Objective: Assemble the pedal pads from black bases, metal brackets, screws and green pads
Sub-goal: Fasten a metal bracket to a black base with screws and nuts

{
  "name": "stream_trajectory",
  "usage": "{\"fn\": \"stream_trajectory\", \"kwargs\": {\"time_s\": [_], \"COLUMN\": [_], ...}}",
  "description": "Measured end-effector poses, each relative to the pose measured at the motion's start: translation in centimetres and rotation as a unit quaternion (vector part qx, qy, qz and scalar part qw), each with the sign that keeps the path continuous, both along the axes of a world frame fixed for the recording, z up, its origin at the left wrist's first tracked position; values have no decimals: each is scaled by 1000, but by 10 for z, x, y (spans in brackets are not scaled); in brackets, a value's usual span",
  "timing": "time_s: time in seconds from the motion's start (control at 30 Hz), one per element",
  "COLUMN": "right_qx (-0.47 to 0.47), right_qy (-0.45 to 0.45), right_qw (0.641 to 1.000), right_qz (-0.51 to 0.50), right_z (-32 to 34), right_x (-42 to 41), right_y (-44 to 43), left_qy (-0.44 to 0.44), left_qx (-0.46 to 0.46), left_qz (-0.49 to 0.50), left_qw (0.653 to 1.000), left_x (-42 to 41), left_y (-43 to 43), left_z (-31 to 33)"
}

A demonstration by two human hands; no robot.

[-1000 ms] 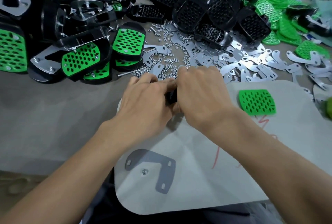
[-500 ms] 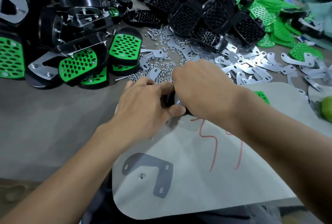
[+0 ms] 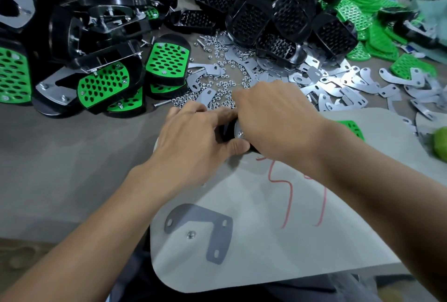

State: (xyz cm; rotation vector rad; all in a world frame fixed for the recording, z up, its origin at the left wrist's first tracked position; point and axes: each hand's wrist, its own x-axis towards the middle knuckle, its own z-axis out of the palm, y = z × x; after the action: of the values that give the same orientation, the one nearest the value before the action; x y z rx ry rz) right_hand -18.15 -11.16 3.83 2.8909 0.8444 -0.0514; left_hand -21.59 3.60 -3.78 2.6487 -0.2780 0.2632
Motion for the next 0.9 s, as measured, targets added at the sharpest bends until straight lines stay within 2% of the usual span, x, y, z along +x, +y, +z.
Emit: {"fn": "stream_trajectory", "kwargs": {"time_s": [0.13, 0.47, 0.67, 0.77, 0.9], "right_qx": [27, 18, -31, -65, -55], "right_qy": [32, -3, 20, -23, -30], "right_qw": [999, 1000, 999, 997, 996], "right_qz": [9, -3, 15, 46, 60], "right_z": [-2, -13, -1, 3, -1], "right_x": [6, -2, -3, 3, 8], "right_y": [-3, 12, 7, -1, -4], "left_qy": [8, 10, 7, 9, 12], "left_qx": [3, -36, -25, -12, -10], "left_qz": [4, -19, -14, -13, -19], "left_qw": [1000, 999, 1000, 1000, 1000], "left_x": [0, -4, -4, -2, -3], "left_y": [0, 0, 0, 2, 0], "left_z": [1, 5, 3, 0, 3]}}
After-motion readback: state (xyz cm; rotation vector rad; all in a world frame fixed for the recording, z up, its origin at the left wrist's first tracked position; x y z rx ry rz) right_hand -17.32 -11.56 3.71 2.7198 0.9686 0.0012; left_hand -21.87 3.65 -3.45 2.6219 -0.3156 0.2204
